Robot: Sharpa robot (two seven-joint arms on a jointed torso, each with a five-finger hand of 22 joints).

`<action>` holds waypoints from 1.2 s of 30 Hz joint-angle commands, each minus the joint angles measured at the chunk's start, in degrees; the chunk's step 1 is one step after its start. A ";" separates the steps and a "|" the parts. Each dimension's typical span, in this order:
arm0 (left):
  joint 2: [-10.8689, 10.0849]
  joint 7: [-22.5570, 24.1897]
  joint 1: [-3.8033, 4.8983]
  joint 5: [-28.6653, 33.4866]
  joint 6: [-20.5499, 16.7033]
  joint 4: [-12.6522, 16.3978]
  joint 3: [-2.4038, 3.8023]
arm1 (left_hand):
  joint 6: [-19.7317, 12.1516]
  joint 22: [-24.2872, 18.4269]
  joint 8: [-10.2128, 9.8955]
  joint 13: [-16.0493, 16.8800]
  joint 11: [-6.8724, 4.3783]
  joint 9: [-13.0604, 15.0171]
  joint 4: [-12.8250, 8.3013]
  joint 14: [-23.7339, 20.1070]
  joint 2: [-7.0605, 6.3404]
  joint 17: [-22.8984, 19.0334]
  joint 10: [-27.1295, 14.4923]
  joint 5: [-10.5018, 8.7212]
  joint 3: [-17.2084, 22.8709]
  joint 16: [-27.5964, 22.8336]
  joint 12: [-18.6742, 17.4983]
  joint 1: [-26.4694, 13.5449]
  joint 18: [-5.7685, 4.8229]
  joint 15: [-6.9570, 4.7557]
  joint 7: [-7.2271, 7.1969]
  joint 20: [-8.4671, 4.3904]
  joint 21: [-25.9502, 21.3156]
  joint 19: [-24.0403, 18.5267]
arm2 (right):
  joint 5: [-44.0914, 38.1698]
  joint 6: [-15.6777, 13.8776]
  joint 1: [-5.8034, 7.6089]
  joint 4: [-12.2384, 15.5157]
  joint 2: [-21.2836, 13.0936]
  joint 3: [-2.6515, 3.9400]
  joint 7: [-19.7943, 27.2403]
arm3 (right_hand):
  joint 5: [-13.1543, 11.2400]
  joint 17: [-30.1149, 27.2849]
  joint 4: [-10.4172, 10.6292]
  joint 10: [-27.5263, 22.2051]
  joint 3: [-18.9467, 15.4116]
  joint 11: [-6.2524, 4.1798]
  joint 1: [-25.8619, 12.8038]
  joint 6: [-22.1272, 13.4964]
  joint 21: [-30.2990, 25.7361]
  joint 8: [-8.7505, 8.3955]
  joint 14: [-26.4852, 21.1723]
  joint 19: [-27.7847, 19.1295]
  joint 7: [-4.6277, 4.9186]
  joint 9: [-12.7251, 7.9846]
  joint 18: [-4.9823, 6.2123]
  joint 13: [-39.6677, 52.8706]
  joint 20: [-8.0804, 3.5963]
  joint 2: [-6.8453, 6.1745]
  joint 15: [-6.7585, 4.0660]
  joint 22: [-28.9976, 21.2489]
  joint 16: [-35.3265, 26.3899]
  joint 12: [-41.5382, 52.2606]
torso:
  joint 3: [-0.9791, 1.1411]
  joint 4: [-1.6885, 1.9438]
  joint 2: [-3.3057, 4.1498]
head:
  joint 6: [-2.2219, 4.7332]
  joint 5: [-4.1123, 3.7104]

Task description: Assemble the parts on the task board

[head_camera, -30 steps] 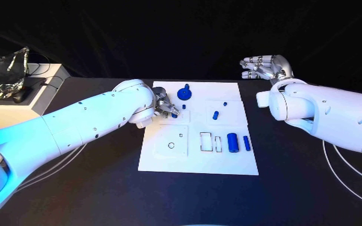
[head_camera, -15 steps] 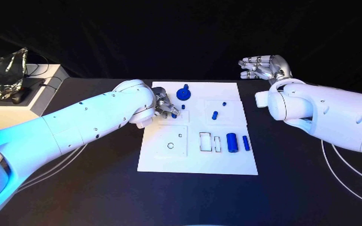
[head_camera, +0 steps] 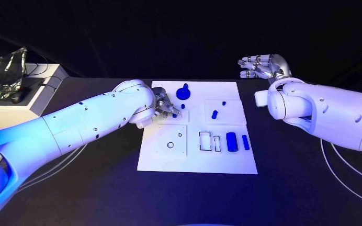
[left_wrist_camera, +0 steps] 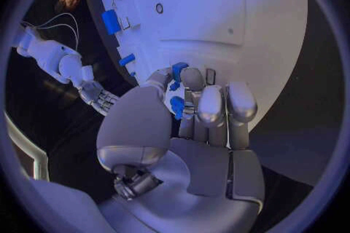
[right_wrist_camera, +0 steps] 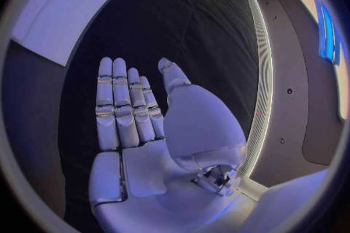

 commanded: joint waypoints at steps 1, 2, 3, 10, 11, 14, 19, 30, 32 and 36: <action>0.18 0.35 -0.15 0.60 0.88 0.17 -0.07 | -0.20 0.16 0.00 -0.14 0.04 -0.16 0.76 0.09 0.03 -0.16 -0.24 -0.07 -1.17 0.01 0.43 0.49 -0.61 -0.11 -0.03 -0.08 -0.39 0.54 | -0.10 0.88 0.01 -0.03 0.03 0.01 0.36 | 0.20 -0.10 0.10 -0.67 -0.49 0.14 -0.42 -0.59 -0.03 -0.17 -0.72 -0.62 0.06 -0.02 -0.36 -0.05 0.04 -0.01 -0.01 -0.09 -0.23 0.15 | -0.05 -0.01 -0.03 | 0.04 -0.09; 0.16 0.35 -0.15 0.60 0.84 0.14 -0.07 | -0.20 0.18 0.01 -0.15 0.05 -0.15 0.86 0.05 0.04 -0.17 -0.22 -0.06 -1.29 -0.01 0.45 0.55 -0.62 -0.09 -0.01 -0.10 -0.41 0.55 | -0.10 0.89 0.01 -0.04 0.03 0.01 0.37 | 0.19 -0.11 0.14 -0.75 -0.56 0.16 -0.47 -0.62 -0.04 -0.17 -0.78 -0.65 0.06 -0.02 -0.35 -0.06 0.06 -0.03 0.02 -0.09 -0.24 0.14 | -0.06 -0.01 -0.03 | 0.06 -0.10; 0.15 0.35 -0.15 0.60 0.80 0.10 -0.07 | -0.19 0.24 0.05 -0.18 0.06 -0.14 1.21 0.08 0.07 -0.18 -0.23 -0.09 -1.76 0.01 0.49 0.66 -0.62 -0.11 -0.01 -0.09 -0.48 0.55 | -0.09 0.91 0.01 -0.05 0.03 0.01 0.38 | 0.19 -0.12 0.17 -0.83 -0.63 0.20 -0.50 -0.68 -0.09 -0.17 -0.88 -0.72 0.09 -0.02 -0.35 -0.05 0.11 -0.04 0.06 -0.10 -0.25 0.16 | -0.07 0.00 -0.02 | 0.13 -0.12; -0.12 0.20 -0.15 0.26 0.59 0.17 -0.05 | -0.06 0.51 0.45 -0.28 0.10 0.15 1.80 0.07 2.15 -0.19 -0.15 -0.32 -9.86 0.01 0.77 1.24 -0.64 -0.10 -0.10 -0.07 -0.74 0.65 | -0.04 1.28 0.00 -0.10 0.01 0.01 0.53 | -0.01 -0.45 0.61 -2.34 -1.74 0.73 -0.82 -1.51 -1.08 -0.13 -3.36 -2.31 0.48 0.03 -0.18 -0.06 1.03 -0.29 0.85 -0.16 -0.22 0.63 | -0.08 -0.01 -0.01 | 0.13 -0.16; -0.20 0.15 -0.16 0.09 0.57 0.27 -0.04 | 0.02 0.54 0.55 -0.31 0.18 0.21 1.95 0.09 2.07 -0.20 -0.30 -0.80 -11.22 0.02 0.71 0.92 -0.64 -0.04 -0.02 -0.06 -0.76 0.65 | -0.03 1.32 0.00 -0.09 -0.02 0.01 0.56 | -0.01 -0.53 0.67 -2.62 -1.87 0.87 -0.90 -1.65 -1.39 -0.15 -4.22 -2.85 0.56 0.02 -0.24 -0.07 1.26 -0.37 1.10 -0.22 -0.26 0.62 | -0.08 -0.02 0.00 | 0.17 -0.18; -0.49 0.06 -0.16 -0.22 0.58 0.56 0.00 | 0.02 0.65 0.72 -0.27 0.22 0.36 2.36 0.13 2.77 -0.07 -0.27 -5.99 -13.72 0.16 0.86 0.76 -0.63 0.00 0.14 0.00 -0.76 0.69 | -0.01 1.41 -0.01 -0.09 -0.10 0.01 0.62 | 0.00 -0.59 0.79 -2.97 -2.04 1.01 -1.05 -1.84 -1.67 -0.17 -5.02 -3.35 0.67 0.01 -0.23 -0.07 1.53 -0.49 1.36 -0.24 -0.31 0.63 | -0.14 -0.03 0.04 | 0.24 -0.29; -0.91 -0.01 -0.17 -0.42 0.66 1.05 0.07 | -0.02 0.74 1.04 -0.24 0.34 0.67 3.24 0.08 2.96 -0.14 -0.36 -13.00 -15.73 0.10 0.99 0.30 -0.59 0.06 0.29 0.04 -0.83 0.71 | 0.02 1.49 -0.02 -0.12 -0.18 0.01 0.68 | 0.00 -0.58 0.93 -3.29 -2.20 1.08 -1.10 -1.97 -2.13 -0.17 -5.27 -4.47 0.72 0.02 -0.35 -0.08 1.95 -0.54 1.48 -0.24 -0.28 0.88 | -0.12 -0.04 0.03 | 0.13 -0.37; -1.68 0.27 -0.23 -0.23 -1.48 2.33 0.43 | -0.24 1.07 1.65 -0.50 0.46 0.93 10.10 0.06 -2.05 -0.20 -0.65 -22.78 -12.27 0.11 1.48 -1.50 -0.45 0.13 0.38 0.24 -1.13 0.76 | 0.05 1.79 -0.13 -0.24 -0.19 0.00 0.77 | 0.15 -0.63 1.32 -3.72 -2.32 1.19 -1.43 -2.03 -2.16 -0.14 -6.28 -5.51 0.76 0.05 -0.65 -0.08 2.15 -0.61 1.76 -0.20 -0.31 0.98 | -0.09 0.03 -0.02 | -0.01 -0.49; -1.84 0.41 -0.25 -0.06 -1.99 2.57 0.65 | -0.25 1.10 1.67 -0.53 0.47 0.87 10.16 0.06 -2.23 -0.26 -0.70 -23.06 -12.05 0.05 1.57 -1.71 -0.46 0.13 0.38 0.22 -1.24 0.75 | 0.05 1.80 -0.14 -0.26 -0.21 0.00 0.77 | 0.17 -0.63 1.33 -3.74 -2.30 1.21 -1.40 -2.05 -2.14 -0.15 -6.31 -5.56 0.80 0.04 -0.65 -0.08 2.17 -0.60 1.75 -0.19 -0.32 0.99 | -0.07 -0.01 -0.03 | 0.02 -0.44; -2.13 0.75 -0.33 0.63 -3.18 3.04 1.39 | -0.35 1.05 1.63 -0.58 0.50 0.78 10.28 0.01 -2.66 -0.45 -0.83 -23.97 -11.99 -0.11 1.55 -2.27 -0.47 0.15 0.43 0.13 -1.41 0.69 | 0.05 1.80 -0.19 -0.29 -0.23 0.00 0.78 | 0.17 -0.63 1.40 -3.76 -2.31 1.22 -1.44 -2.07 -2.07 -0.16 -6.37 -5.67 0.79 0.04 -0.66 -0.08 2.19 -0.64 1.77 -0.18 -0.32 1.04 | -0.07 0.01 -0.05 | 0.03 -0.40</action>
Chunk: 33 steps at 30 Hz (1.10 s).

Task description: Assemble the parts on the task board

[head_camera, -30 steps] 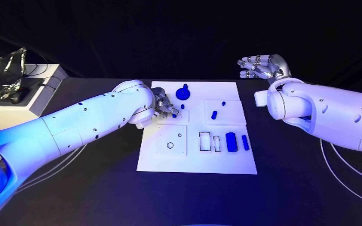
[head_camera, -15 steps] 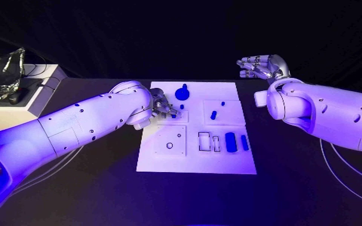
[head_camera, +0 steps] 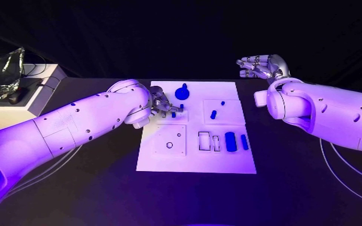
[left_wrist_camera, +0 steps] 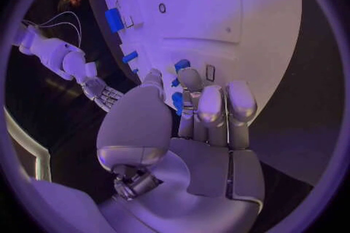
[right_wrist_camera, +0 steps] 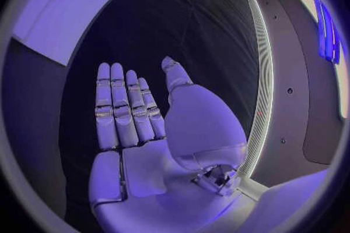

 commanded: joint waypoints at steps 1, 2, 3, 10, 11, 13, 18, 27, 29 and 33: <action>-0.15 0.79 -0.06 0.89 -2.33 0.53 0.59 | -0.22 -0.03 0.26 -0.09 0.36 -0.13 0.20 -0.01 -0.57 -0.18 -0.38 -0.88 0.17 -0.18 0.24 -0.27 -0.47 0.15 0.32 -0.02 -0.43 0.11 | -0.07 1.01 -0.05 -0.04 -0.03 0.01 0.71 | 0.17 -0.06 0.13 -0.43 -0.26 0.04 -0.43 -0.39 -0.07 -0.16 -0.43 -0.44 -0.06 0.04 -0.66 -0.08 0.05 -0.13 -0.07 0.00 -0.32 0.38 | 0.03 -0.01 -0.02 | 0.10 0.08; -0.24 0.85 -0.08 1.02 -2.58 0.64 0.84 | -0.32 -0.13 0.21 -0.10 0.40 -0.17 0.24 -0.05 -0.71 -0.31 -0.49 -1.12 0.20 -0.30 0.21 -0.46 -0.46 0.16 0.37 -0.06 -0.60 0.00 | -0.07 1.02 -0.06 -0.05 -0.04 0.01 0.71 | 0.17 -0.06 0.18 -0.45 -0.27 0.04 -0.47 -0.39 -0.04 -0.15 -0.44 -0.49 -0.06 0.04 -0.65 -0.08 0.06 -0.13 -0.06 0.00 -0.32 0.40 | 0.05 -0.04 -0.02 | 0.11 0.10; -0.34 0.89 -0.10 1.13 -2.75 0.72 1.10 | -0.53 -0.27 0.11 -0.05 0.50 -0.24 0.25 -0.15 -0.82 -0.51 -0.75 -1.28 0.29 -0.53 0.19 -0.67 -0.45 0.21 0.50 -0.12 -0.84 -0.16 | -0.07 1.02 -0.07 -0.05 -0.04 0.00 0.71 | 0.17 -0.05 0.19 -0.46 -0.27 0.04 -0.47 -0.39 -0.04 -0.15 -0.44 -0.49 -0.06 0.04 -0.65 -0.08 0.06 -0.13 -0.06 0.00 -0.32 0.40 | 0.07 -0.04 -0.02 | 0.12 0.11; -1.57 0.96 -0.14 2.31 -2.90 1.24 2.66 | -1.96 -1.55 -1.68 0.43 1.22 -1.72 0.18 -0.69 -0.70 -1.90 -2.30 -1.28 0.40 -2.05 0.10 0.06 -0.39 0.59 1.51 -0.27 -2.82 -1.45 | -0.07 1.05 -0.11 -0.05 -0.20 0.00 0.75 | 0.17 -0.05 0.19 -0.46 -0.27 0.04 -0.47 -0.39 -0.04 -0.15 -0.44 -0.49 -0.06 0.04 -0.65 -0.08 0.06 -0.13 -0.06 0.00 -0.32 0.40 | 0.08 0.00 -0.06 | 0.19 0.20; -1.85 1.06 -0.14 2.61 -2.75 1.28 3.01 | -2.11 -1.90 -2.24 0.57 1.39 -2.41 0.17 -1.00 -0.53 -2.38 -2.67 -1.20 0.33 -2.58 0.08 0.49 -0.35 0.75 1.80 -0.20 -3.45 -1.77 | -0.03 1.12 -0.11 -0.04 -0.28 0.00 0.79 | 0.26 -0.06 0.21 -0.47 -0.24 0.04 -0.42 -0.38 0.05 -0.14 -0.44 -0.56 -0.06 0.05 -0.65 -0.08 0.07 -0.18 -0.06 0.01 -0.32 0.45 | 0.10 0.03 -0.06 | 0.15 0.23; -2.28 1.34 -0.13 3.15 -2.60 1.23 3.54 | -3.06 -2.94 -3.93 0.54 1.99 -4.27 -0.25 -1.81 0.44 -4.33 -3.47 -0.64 0.50 -4.37 -0.24 2.18 -0.03 1.11 2.61 0.15 -4.99 -2.75 | 0.03 1.22 -0.12 -0.01 -0.44 0.00 0.89 | 0.28 -0.05 0.20 -0.46 -0.21 0.04 -0.39 -0.36 0.06 -0.14 -0.42 -0.55 -0.07 0.05 -0.64 -0.08 0.06 -0.15 -0.07 0.01 -0.31 0.47 | 0.08 0.10 -0.05 | 0.07 0.38; -3.24 3.13 -0.05 4.96 -2.22 0.06 4.99 | -3.51 -6.95 -7.69 -0.97 3.21 -12.54 -1.03 -4.03 2.08 -12.02 -4.67 -0.42 -0.45 -10.94 -2.69 4.25 1.07 2.08 4.26 1.30 -10.85 -5.37 | 0.22 1.59 -0.12 -0.07 -0.79 -0.01 1.34 | 0.42 -0.03 -0.18 -0.21 0.01 -0.12 0.07 -0.08 0.28 -0.09 -0.12 -0.29 -0.33 0.07 -0.60 -0.08 -0.04 -0.07 -0.18 0.06 -0.25 0.60 | 0.14 0.02 0.00 | 0.40 0.51; -2.56 5.53 0.24 5.69 -2.20 -5.24 6.07 | -5.52 -9.38 -9.83 -5.19 4.95 -30.23 -1.48 -6.24 2.71 -17.77 -5.97 -0.13 -1.24 -12.44 -4.78 5.56 3.15 3.30 6.70 3.58 -15.70 -7.26 | 0.37 2.00 -0.12 -0.18 -1.00 -0.01 1.69 | 0.60 -0.03 -0.69 0.11 0.24 -0.26 0.32 0.25 0.45 -0.10 0.22 -0.05 -0.51 0.05 -0.63 -0.09 -0.19 0.16 -0.33 0.07 -0.27 0.60 | 0.06 -0.04 0.17 | 0.82 0.73; -1.99 5.66 0.47 5.52 -2.02 -7.03 6.23 | -5.76 -8.64 -9.03 -5.42 4.87 -31.29 -1.26 -6.23 2.48 -17.93 -5.97 -0.08 -1.04 -11.74 -4.47 5.63 3.07 3.34 6.73 3.53 -15.07 -6.86 | 0.39 2.01 -0.11 -0.15 -1.00 -0.01 1.70 | 0.60 -0.03 -0.69 0.11 0.24 -0.26 0.32 0.25 0.45 -0.10 0.22 -0.05 -0.51 0.05 -0.63 -0.09 -0.19 0.16 -0.33 0.07 -0.27 0.60 | 0.05 -0.02 0.21 | 0.86 0.71; -0.43 5.74 1.19 4.83 -1.85 -10.68 6.37 | -5.98 -7.39 -8.01 -5.63 4.79 -32.42 -1.22 -6.41 2.54 -18.05 -5.88 -0.12 -1.12 -10.72 -3.99 5.49 2.94 3.32 6.72 3.49 -14.06 -6.60 | 0.40 2.00 -0.08 -0.02 -0.96 0.00 1.72 | 0.80 -0.04 -0.93 0.17 0.29 -0.26 0.24 0.27 0.48 -0.13 0.28 -0.02 -0.45 0.03 -0.68 -0.09 -0.24 0.23 -0.33 0.05 -0.28 0.48 | 0.02 -0.01 0.42 | 0.98 0.78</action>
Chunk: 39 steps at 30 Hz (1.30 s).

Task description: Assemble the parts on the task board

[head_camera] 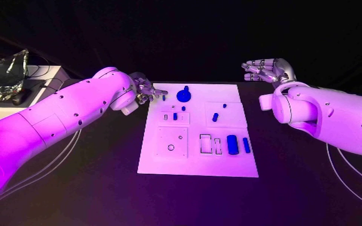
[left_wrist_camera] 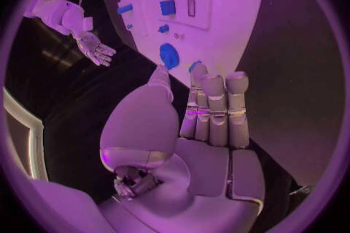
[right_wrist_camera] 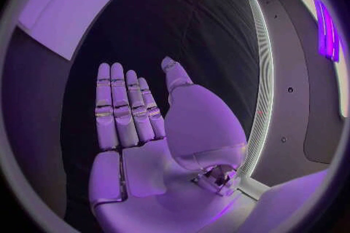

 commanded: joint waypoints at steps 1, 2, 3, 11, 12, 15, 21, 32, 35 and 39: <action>1.23 1.81 0.64 -0.11 0.28 -2.47 0.12 | -0.56 0.23 0.33 -0.09 -0.02 -0.35 0.33 -0.26 -0.36 -0.10 -0.06 0.25 -0.13 0.20 0.19 0.15 0.64 0.02 0.04 0.03 0.14 -0.03 | 0.01 1.09 0.03 0.19 0.06 0.02 1.13 | 0.33 -0.05 -0.32 0.16 0.01 -0.25 0.23 0.07 0.26 -0.13 0.12 0.04 -0.25 0.03 -0.68 -0.09 -0.13 0.23 -0.18 0.04 -0.27 0.20 | -0.10 -0.01 0.34 | 0.18 0.11; 1.58 1.83 0.78 -0.25 0.26 -3.20 0.14 | -0.60 0.22 0.38 -0.11 -0.01 -0.42 0.41 -0.27 -0.45 -0.15 -0.10 0.21 -0.14 0.23 0.20 0.13 0.65 0.02 0.05 0.05 0.08 -0.05 | 0.01 1.09 0.04 0.23 0.08 0.02 1.12 | 0.33 -0.05 -0.32 0.16 0.01 -0.25 0.23 0.07 0.26 -0.13 0.12 0.04 -0.25 0.03 -0.68 -0.09 -0.13 0.23 -0.18 0.04 -0.27 0.20 | -0.11 -0.03 0.42 | 0.22 0.12; 2.00 1.85 0.93 -0.41 0.26 -4.04 0.16 | -0.65 0.26 0.45 -0.13 0.01 -0.51 0.50 -0.30 -0.49 -0.20 -0.17 0.23 -0.09 0.27 0.24 0.15 0.66 0.03 0.07 0.07 0.06 -0.04 | 0.01 1.09 0.05 0.28 0.09 0.02 1.12 | 0.33 -0.05 -0.32 0.16 0.01 -0.25 0.23 0.07 0.26 -0.13 0.12 0.04 -0.25 0.03 -0.68 -0.09 -0.13 0.23 -0.18 0.04 -0.27 0.20 | -0.12 -0.07 0.50 | 0.29 0.15; 4.84 1.74 2.13 -0.95 1.57 -8.94 0.18 | -0.96 1.02 1.54 -0.09 0.00 -0.74 0.92 -0.67 -0.85 -0.24 -0.52 0.17 0.07 1.08 0.80 0.01 0.62 0.06 -0.02 0.12 0.43 0.07 | 0.01 1.00 0.16 0.61 0.13 0.02 1.06 | 0.46 -0.05 -0.52 0.19 0.05 -0.20 0.09 0.04 0.26 -0.14 0.07 0.01 -0.13 0.03 -0.72 -0.09 -0.14 0.28 -0.16 0.03 -0.28 0.09 | -0.27 -0.24 1.06 | 0.77 0.52; 5.12 1.72 2.20 -0.94 1.76 -9.32 0.18 | -0.96 1.02 1.54 -0.09 0.00 -0.74 0.92 -0.67 -0.85 -0.24 -0.52 0.17 0.07 1.08 0.80 0.01 0.62 0.06 -0.02 0.12 0.43 0.07 | 0.01 0.99 0.17 0.63 0.14 0.02 1.06 | 0.46 -0.05 -0.52 0.19 0.05 -0.20 0.09 0.04 0.26 -0.14 0.07 0.01 -0.13 0.03 -0.72 -0.09 -0.14 0.28 -0.16 0.03 -0.28 0.09 | -0.29 -0.26 1.17 | 0.85 0.59; 5.84 1.76 2.32 -0.83 2.22 -10.34 0.16 | -0.95 1.13 1.73 -0.12 0.00 -0.77 0.83 -0.73 -0.71 -0.28 -0.55 0.15 0.06 1.20 0.86 0.07 0.63 0.06 -0.05 0.16 0.42 0.04 | 0.01 0.98 0.19 0.62 0.23 0.03 1.04 | 0.46 -0.05 -0.52 0.19 0.05 -0.20 0.09 0.04 0.26 -0.14 0.07 0.01 -0.13 0.03 -0.72 -0.09 -0.14 0.28 -0.16 0.03 -0.28 0.09 | -0.37 -0.29 1.29 | 0.88 0.51; 6.74 1.85 2.40 -0.58 3.14 -11.57 0.01 | -0.88 1.55 2.86 -0.12 -0.12 -0.36 0.05 -0.89 -0.28 -0.31 -0.61 0.12 -0.13 1.56 1.04 0.51 0.52 -0.02 -0.28 0.09 0.58 0.06 | 0.01 1.00 0.21 0.61 0.33 0.03 0.95 | 0.48 -0.05 -0.60 0.19 0.03 -0.18 0.00 0.03 0.25 -0.13 0.04 -0.01 -0.10 0.03 -0.72 -0.09 -0.13 0.29 -0.14 0.03 -0.27 0.05 | -0.37 -0.28 1.40 | 0.87 0.40; 7.55 1.34 2.47 -0.66 4.46 -12.78 -0.33 | -2.21 3.24 8.09 0.22 -0.67 6.82 -0.50 -0.76 -1.00 0.59 -0.41 0.55 3.89 3.00 1.35 0.42 -0.08 -0.41 -1.22 -0.47 1.56 0.72 | -0.01 1.00 0.21 0.46 0.47 0.03 0.89 | 0.50 -0.05 -0.63 0.16 -0.01 -0.17 -0.08 -0.03 0.25 -0.14 0.01 -0.04 -0.06 0.03 -0.73 -0.09 -0.11 0.27 -0.14 0.03 -0.28 0.02 | -0.31 -0.28 1.31 | 0.60 0.43; 7.65 1.34 2.47 -0.62 4.75 -12.80 -0.43 | -2.25 3.28 8.05 0.23 -0.68 7.26 -0.34 -0.81 -1.32 0.54 -0.43 0.57 4.67 2.98 1.34 0.37 -0.07 -0.41 -1.24 -0.47 1.48 0.68 | -0.01 1.03 0.21 0.44 0.51 0.03 0.89 | 0.50 -0.05 -0.63 0.16 -0.01 -0.17 -0.08 -0.03 0.25 -0.14 0.01 -0.04 -0.06 0.03 -0.73 -0.09 -0.11 0.27 -0.14 0.03 -0.28 0.02 | -0.33 -0.30 1.35 | 0.64 0.43; 7.85 1.31 2.47 -0.37 5.14 -12.58 -0.50 | -2.26 3.52 7.91 0.27 -0.71 8.21 -0.21 -0.77 -1.61 0.66 -0.39 0.54 5.38 3.15 1.34 0.27 -0.11 -0.43 -1.29 -0.48 1.48 0.75 | -0.02 1.04 0.21 0.39 0.56 0.03 0.86 | 0.50 -0.05 -0.63 0.16 -0.01 -0.17 -0.08 -0.03 0.25 -0.14 0.01 -0.04 -0.06 0.03 -0.73 -0.09 -0.11 0.27 -0.14 0.03 -0.28 0.02 | -0.35 -0.28 1.39 | 0.58 0.44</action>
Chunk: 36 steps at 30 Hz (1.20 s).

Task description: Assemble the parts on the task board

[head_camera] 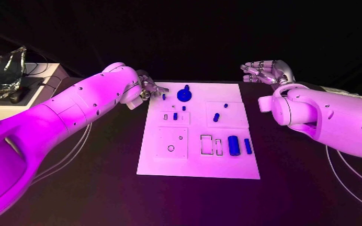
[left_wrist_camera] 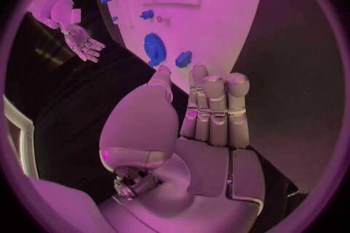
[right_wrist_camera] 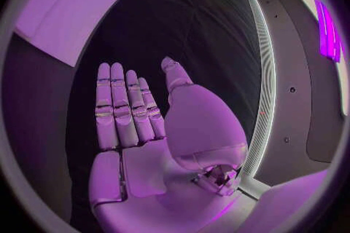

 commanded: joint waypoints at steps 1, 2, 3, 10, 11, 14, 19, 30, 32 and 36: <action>0.36 0.29 0.13 0.23 1.75 0.30 -0.02 | -0.32 0.05 0.05 0.08 -0.29 0.14 0.03 -0.13 -0.65 0.05 0.03 0.28 0.23 0.38 0.23 -0.11 -0.09 -0.21 -0.13 0.04 0.11 0.25 | -0.16 0.87 0.03 -0.06 0.11 0.02 0.71 | 0.29 -0.06 -0.27 0.16 -0.06 -0.17 -0.08 -0.03 0.25 -0.14 0.04 -0.03 -0.06 0.03 -0.72 -0.09 -0.12 0.27 -0.18 0.03 -0.28 0.02 | 0.00 0.06 0.02 | -0.08 0.10; 0.42 0.27 0.13 0.25 1.83 0.32 -0.03 | -0.30 0.05 0.03 0.07 -0.28 0.27 0.00 -0.16 -0.70 0.03 -0.01 0.26 0.23 0.36 0.20 -0.08 -0.09 -0.19 -0.13 0.03 0.05 0.22 | -0.16 0.87 0.03 -0.09 0.14 0.02 0.70 | 0.29 -0.06 -0.27 0.16 -0.06 -0.17 -0.08 -0.03 0.25 -0.14 0.04 -0.03 -0.06 0.03 -0.72 -0.09 -0.12 0.27 -0.18 0.03 -0.28 0.02 | 0.03 0.07 0.00 | -0.09 0.11; 0.45 0.26 0.13 0.26 1.88 0.32 -0.04 | -0.30 0.05 0.03 0.07 -0.28 0.27 0.00 -0.16 -0.70 0.03 -0.01 0.26 0.23 0.36 0.20 -0.08 -0.09 -0.19 -0.13 0.03 0.05 0.22 | -0.16 0.87 0.03 -0.10 0.16 0.02 0.70 | 0.29 -0.06 -0.27 0.16 -0.06 -0.17 -0.08 -0.03 0.25 -0.14 0.04 -0.03 -0.06 0.03 -0.72 -0.09 -0.12 0.27 -0.18 0.03 -0.28 0.02 | 0.05 0.04 -0.02 | -0.20 0.16; 0.51 -0.02 0.13 0.30 2.34 0.04 -0.10 | -0.32 0.12 0.01 0.11 -0.29 0.78 -0.44 -0.21 -0.28 0.06 -0.06 0.26 0.32 0.42 0.20 0.26 -0.12 -0.19 -0.12 0.02 -0.04 0.19 | -0.16 0.82 0.03 -0.15 0.24 0.02 0.66 | 0.29 -0.06 -0.27 0.16 -0.06 -0.17 -0.08 -0.03 0.25 -0.14 0.04 -0.03 -0.06 0.03 -0.72 -0.09 -0.12 0.27 -0.18 0.03 -0.28 0.02 | 0.04 -0.02 0.04 | -0.17 0.10; 0.49 -0.05 0.13 0.30 2.44 0.02 -0.10 | -0.38 0.19 0.01 0.15 -0.28 1.09 -0.73 -0.24 -0.15 0.06 -0.12 0.25 0.19 0.46 0.25 0.21 -0.08 -0.19 -0.12 0.08 -0.06 0.19 | -0.16 0.82 0.03 -0.15 0.24 0.02 0.66 | 0.29 -0.06 -0.27 0.16 -0.06 -0.17 -0.08 -0.03 0.25 -0.14 0.04 -0.03 -0.06 0.03 -0.72 -0.09 -0.12 0.27 -0.18 0.03 -0.28 0.02 | 0.03 -0.01 0.04 | -0.19 0.08; 0.48 -0.13 0.13 0.30 2.78 0.03 -0.13 | -0.37 0.26 0.01 0.17 -0.29 1.20 -0.89 -0.25 0.00 0.06 -0.12 0.27 0.25 0.46 0.26 0.35 -0.09 -0.19 -0.13 0.07 0.00 0.24 | -0.16 0.79 0.03 -0.15 0.22 0.02 0.65 | 0.29 -0.06 -0.27 0.16 -0.06 -0.17 -0.08 -0.03 0.25 -0.14 0.04 -0.03 -0.06 0.03 -0.72 -0.09 -0.12 0.27 -0.18 0.03 -0.28 0.02 | 0.03 0.03 0.03 | -0.26 0.03; 0.66 -0.19 0.13 0.33 3.11 0.02 -0.21 | -0.35 0.36 0.02 0.18 -0.31 1.45 -1.32 -0.23 0.36 0.11 -0.11 0.27 0.39 0.52 0.28 0.67 -0.12 -0.19 -0.15 0.06 0.03 0.27 | -0.17 0.76 0.03 -0.14 0.22 0.02 0.65 | 0.33 -0.06 -0.33 0.12 -0.09 -0.14 -0.12 -0.08 0.24 -0.14 -0.01 -0.08 -0.04 0.03 -0.72 -0.09 -0.11 0.30 -0.15 0.03 -0.28 0.02 | 0.00 0.02 0.07 | -0.34 0.07; 0.76 -0.36 0.12 0.34 2.89 -0.18 -0.48 | -0.43 0.79 0.36 0.35 -0.40 2.35 -2.08 -0.13 0.95 0.46 -0.16 0.27 0.33 0.99 0.54 0.61 -0.22 -0.27 -0.28 -0.04 0.29 0.46 | -0.61 0.61 0.03 -0.43 0.41 0.02 0.44 | 0.33 -0.06 -0.42 0.09 0.00 -0.16 -0.01 -0.10 0.24 -0.13 -0.07 -0.11 -0.05 0.03 -0.72 -0.09 -0.10 0.41 -0.14 0.03 -0.28 0.02 | 0.00 0.07 0.02 | -0.51 -0.04; 0.75 -0.36 0.12 0.35 2.83 -0.20 -0.51 | -0.44 0.85 0.41 0.38 -0.42 2.45 -2.31 -0.12 1.29 0.48 -0.15 0.23 0.40 1.03 0.59 0.84 -0.24 -0.30 -0.29 -0.05 0.33 0.50 | -0.66 0.60 0.02 -0.48 0.44 0.02 0.42 | 0.33 -0.06 -0.42 0.09 0.00 -0.16 -0.01 -0.10 0.24 -0.13 -0.07 -0.11 -0.05 0.03 -0.72 -0.09 -0.10 0.41 -0.14 0.03 -0.28 0.02 | 0.00 0.10 0.03 | -0.59 -0.01; 0.73 -0.36 0.11 0.48 2.58 -0.22 -0.54 | -0.48 0.95 0.40 0.35 -0.53 2.53 -2.98 -0.10 2.84 0.50 -0.17 0.21 1.21 1.10 0.57 1.87 -0.28 -0.36 -0.43 -0.13 0.35 0.53 | -0.70 0.59 0.02 -0.52 0.48 0.02 0.40 | 0.33 -0.06 -0.42 0.09 0.00 -0.16 -0.01 -0.10 0.24 -0.13 -0.07 -0.11 -0.05 0.03 -0.72 -0.09 -0.10 0.41 -0.14 0.03 -0.28 0.02 | -0.01 0.07 0.04 | -0.63 0.01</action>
